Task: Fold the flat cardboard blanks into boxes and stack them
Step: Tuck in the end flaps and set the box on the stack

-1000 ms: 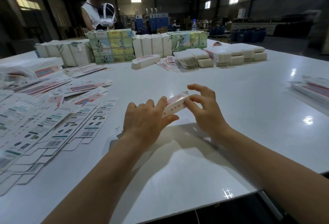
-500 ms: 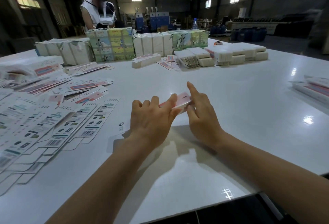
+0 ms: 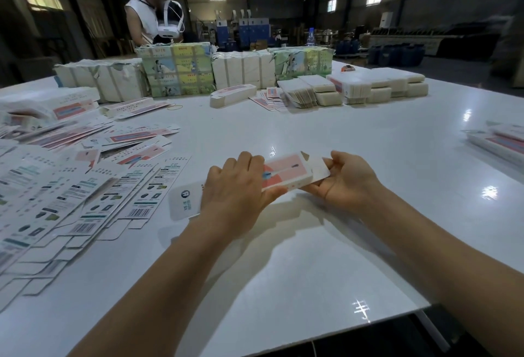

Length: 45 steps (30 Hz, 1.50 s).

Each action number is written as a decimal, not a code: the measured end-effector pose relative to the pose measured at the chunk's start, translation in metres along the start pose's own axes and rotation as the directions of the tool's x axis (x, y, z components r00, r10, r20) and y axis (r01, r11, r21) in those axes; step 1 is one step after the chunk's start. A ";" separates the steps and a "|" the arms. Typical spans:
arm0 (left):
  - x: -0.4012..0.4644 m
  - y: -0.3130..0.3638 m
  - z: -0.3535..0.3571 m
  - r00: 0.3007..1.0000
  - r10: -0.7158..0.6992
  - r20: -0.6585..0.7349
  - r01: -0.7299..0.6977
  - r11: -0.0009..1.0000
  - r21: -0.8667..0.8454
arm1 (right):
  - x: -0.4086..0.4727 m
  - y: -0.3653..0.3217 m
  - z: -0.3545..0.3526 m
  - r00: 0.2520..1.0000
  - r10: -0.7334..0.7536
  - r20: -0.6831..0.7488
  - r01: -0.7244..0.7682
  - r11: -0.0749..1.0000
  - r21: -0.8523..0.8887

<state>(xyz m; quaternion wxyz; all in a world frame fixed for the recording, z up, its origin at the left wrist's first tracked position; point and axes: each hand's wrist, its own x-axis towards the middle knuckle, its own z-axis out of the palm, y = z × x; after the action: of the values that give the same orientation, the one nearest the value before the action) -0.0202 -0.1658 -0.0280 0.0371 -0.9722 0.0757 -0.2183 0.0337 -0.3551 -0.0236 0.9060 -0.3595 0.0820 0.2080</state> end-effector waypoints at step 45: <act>-0.008 0.010 -0.003 0.995 0.017 -0.099 0.000 0.985 0.174 | -0.013 0.042 0.013 0.797 -0.532 0.286 0.506 0.329 -0.797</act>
<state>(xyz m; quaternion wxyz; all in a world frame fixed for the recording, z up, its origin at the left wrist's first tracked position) -0.0299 -0.1749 -0.0298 0.1188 -0.9528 0.0623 -0.2724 0.0039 -0.3232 -0.0364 0.6295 -0.7604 -0.1361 -0.0840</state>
